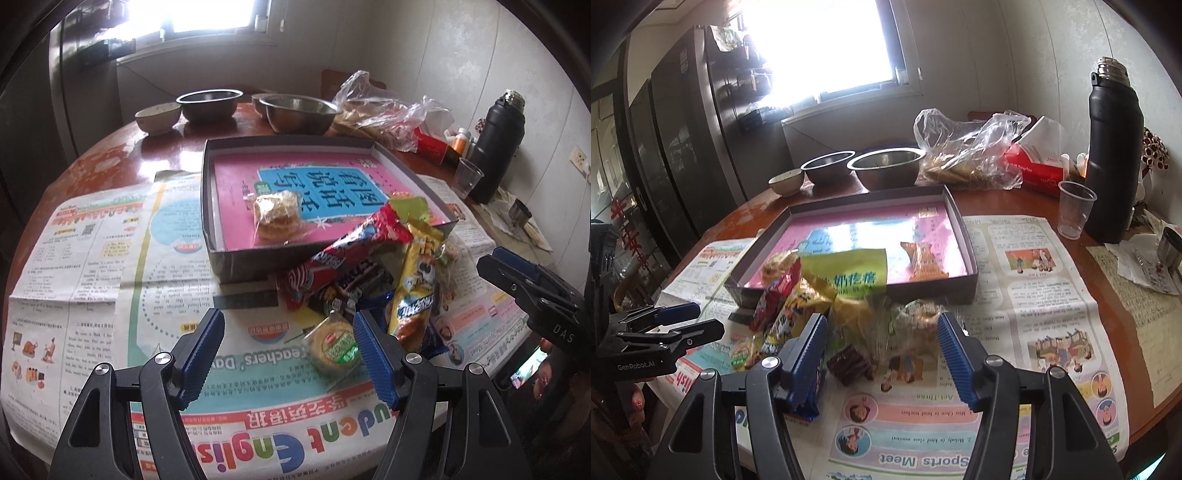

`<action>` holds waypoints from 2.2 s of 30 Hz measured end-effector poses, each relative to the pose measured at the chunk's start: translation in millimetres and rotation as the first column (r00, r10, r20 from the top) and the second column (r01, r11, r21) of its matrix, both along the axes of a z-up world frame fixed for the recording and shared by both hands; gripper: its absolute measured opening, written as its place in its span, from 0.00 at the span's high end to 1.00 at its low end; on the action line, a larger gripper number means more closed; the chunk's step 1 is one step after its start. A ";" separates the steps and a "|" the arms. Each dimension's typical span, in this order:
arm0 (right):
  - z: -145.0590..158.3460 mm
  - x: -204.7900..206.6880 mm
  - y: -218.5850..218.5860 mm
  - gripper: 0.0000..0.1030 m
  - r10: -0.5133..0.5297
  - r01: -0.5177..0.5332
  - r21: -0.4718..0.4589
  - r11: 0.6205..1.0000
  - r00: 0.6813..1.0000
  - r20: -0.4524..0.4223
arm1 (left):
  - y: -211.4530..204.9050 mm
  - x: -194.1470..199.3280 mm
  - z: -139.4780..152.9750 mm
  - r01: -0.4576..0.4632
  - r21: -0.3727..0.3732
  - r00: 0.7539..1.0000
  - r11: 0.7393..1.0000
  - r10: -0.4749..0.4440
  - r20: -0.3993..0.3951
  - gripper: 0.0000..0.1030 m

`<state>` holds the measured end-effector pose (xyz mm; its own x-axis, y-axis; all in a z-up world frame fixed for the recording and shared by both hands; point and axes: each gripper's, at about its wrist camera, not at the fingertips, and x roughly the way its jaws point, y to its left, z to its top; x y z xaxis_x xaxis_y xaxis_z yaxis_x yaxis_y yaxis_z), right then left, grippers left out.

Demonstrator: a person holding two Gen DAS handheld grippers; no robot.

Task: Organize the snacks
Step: 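Move both open grippers back over the snack pile, then grasp the round wrapped cookie with the left gripper while the right gripper grasps the dark chocolate piece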

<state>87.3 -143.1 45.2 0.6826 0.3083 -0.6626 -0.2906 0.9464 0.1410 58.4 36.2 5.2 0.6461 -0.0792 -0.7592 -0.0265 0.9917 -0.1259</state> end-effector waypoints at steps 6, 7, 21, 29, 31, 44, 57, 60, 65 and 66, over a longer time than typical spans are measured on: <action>-10.9 -5.5 5.2 0.40 0.022 -0.022 -0.018 1.000 0.999 -0.028 | -4.3 -2.7 -9.6 0.018 -0.003 0.999 1.000 -0.018 -0.028 0.28; -11.9 -6.4 6.2 0.40 0.026 -0.027 -0.021 0.999 0.999 -0.029 | -5.0 -2.6 -11.1 0.022 -0.004 0.999 1.000 -0.022 -0.033 0.28; -34.2 -8.1 23.5 0.40 0.103 -0.108 -0.101 0.989 0.993 -0.052 | -18.5 8.9 -26.0 0.025 -0.024 0.997 0.999 -0.027 -0.077 0.28; -47.6 -0.2 33.4 0.41 0.137 -0.143 -0.145 0.979 0.989 -0.056 | -20.4 14.7 -34.7 0.026 -0.031 0.995 0.999 -0.029 -0.099 0.28; -50.9 2.7 35.1 0.42 0.146 -0.153 -0.152 0.976 0.988 -0.058 | -17.8 14.8 -35.7 0.021 -0.037 0.994 0.999 -0.025 -0.103 0.28; -55.6 5.9 51.9 0.63 0.228 -0.230 -0.164 0.959 0.973 -0.029 | 0.1 13.1 -36.3 0.000 -0.065 0.993 0.998 -0.008 -0.114 0.28; -56.2 5.8 49.1 0.63 0.244 -0.248 -0.129 0.960 0.969 -0.044 | -14.5 15.9 -39.0 0.009 -0.001 0.996 1.000 -0.009 -0.084 0.37; -57.0 8.1 51.1 0.62 0.250 -0.254 -0.129 0.959 0.967 -0.043 | -13.0 16.2 -38.9 0.009 0.000 0.997 1.000 -0.009 -0.077 0.39; -58.7 11.3 49.9 0.63 0.251 -0.255 -0.106 0.961 0.967 -0.049 | -8.6 16.2 -37.9 0.007 -0.028 0.997 1.000 -0.009 -0.071 0.46; -58.7 10.8 49.0 0.64 0.247 -0.251 -0.102 0.963 0.968 -0.048 | -7.7 16.0 -37.7 0.009 -0.031 0.997 0.999 -0.012 -0.071 0.47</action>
<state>98.1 -94.1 -13.5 0.5689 0.3925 -0.7227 -0.5160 0.8546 0.0580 74.4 28.5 -32.6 0.5892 -0.1098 -0.8005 -0.0262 0.9876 -0.1547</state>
